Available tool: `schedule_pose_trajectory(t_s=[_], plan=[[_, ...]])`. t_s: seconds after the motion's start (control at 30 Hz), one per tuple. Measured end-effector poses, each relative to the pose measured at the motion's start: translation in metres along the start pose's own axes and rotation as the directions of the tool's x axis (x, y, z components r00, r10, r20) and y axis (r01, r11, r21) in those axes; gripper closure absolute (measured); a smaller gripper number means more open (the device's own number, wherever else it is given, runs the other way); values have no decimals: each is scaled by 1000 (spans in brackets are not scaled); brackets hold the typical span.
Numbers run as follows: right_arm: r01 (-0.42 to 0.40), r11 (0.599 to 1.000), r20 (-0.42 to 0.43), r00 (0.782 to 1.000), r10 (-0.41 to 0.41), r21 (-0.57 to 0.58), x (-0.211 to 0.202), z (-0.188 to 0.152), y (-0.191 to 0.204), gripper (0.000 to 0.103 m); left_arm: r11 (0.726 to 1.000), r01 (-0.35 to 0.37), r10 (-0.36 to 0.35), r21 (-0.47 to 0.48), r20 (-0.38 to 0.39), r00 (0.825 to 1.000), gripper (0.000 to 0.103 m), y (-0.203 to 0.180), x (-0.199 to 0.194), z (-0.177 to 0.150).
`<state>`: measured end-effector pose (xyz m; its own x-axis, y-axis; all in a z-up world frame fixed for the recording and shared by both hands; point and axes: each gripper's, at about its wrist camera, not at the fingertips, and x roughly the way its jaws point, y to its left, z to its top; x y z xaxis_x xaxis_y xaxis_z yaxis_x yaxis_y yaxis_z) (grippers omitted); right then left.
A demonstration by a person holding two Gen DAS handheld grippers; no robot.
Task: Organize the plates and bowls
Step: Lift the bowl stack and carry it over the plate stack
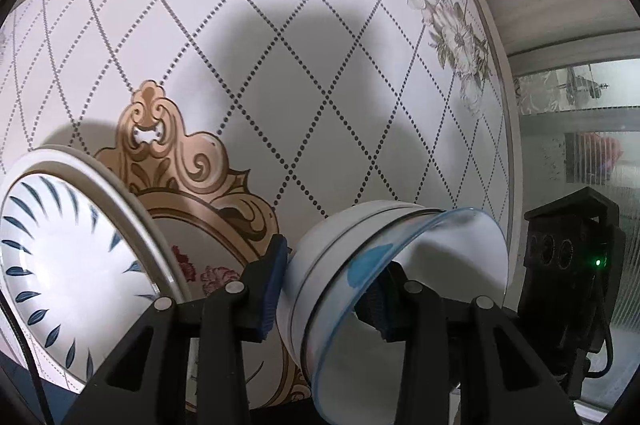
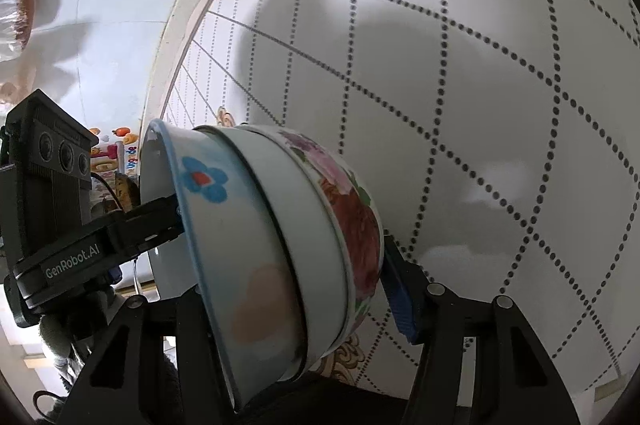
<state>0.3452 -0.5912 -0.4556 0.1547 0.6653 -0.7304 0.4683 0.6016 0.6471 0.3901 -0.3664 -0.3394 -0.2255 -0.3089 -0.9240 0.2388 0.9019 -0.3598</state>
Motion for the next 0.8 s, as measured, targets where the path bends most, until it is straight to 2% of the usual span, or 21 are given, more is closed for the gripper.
schedule_pose_trajectory(t_s=[0.37, 0.53, 0.8], plan=[[-6, 996, -29, 1000, 4, -90, 2, 1, 61, 42, 998, 14, -9, -60, 74, 997, 69, 36, -60, -2], [-14, 989, -63, 998, 5, -150, 18, 1, 99, 43, 993, 17, -5, -118, 107, 994, 69, 72, -89, -4], [-36, 972, -141, 990, 3, -232, 67, -1, 156, 43, 974, 8, 23, -225, 138, 990, 69, 140, -116, -11]])
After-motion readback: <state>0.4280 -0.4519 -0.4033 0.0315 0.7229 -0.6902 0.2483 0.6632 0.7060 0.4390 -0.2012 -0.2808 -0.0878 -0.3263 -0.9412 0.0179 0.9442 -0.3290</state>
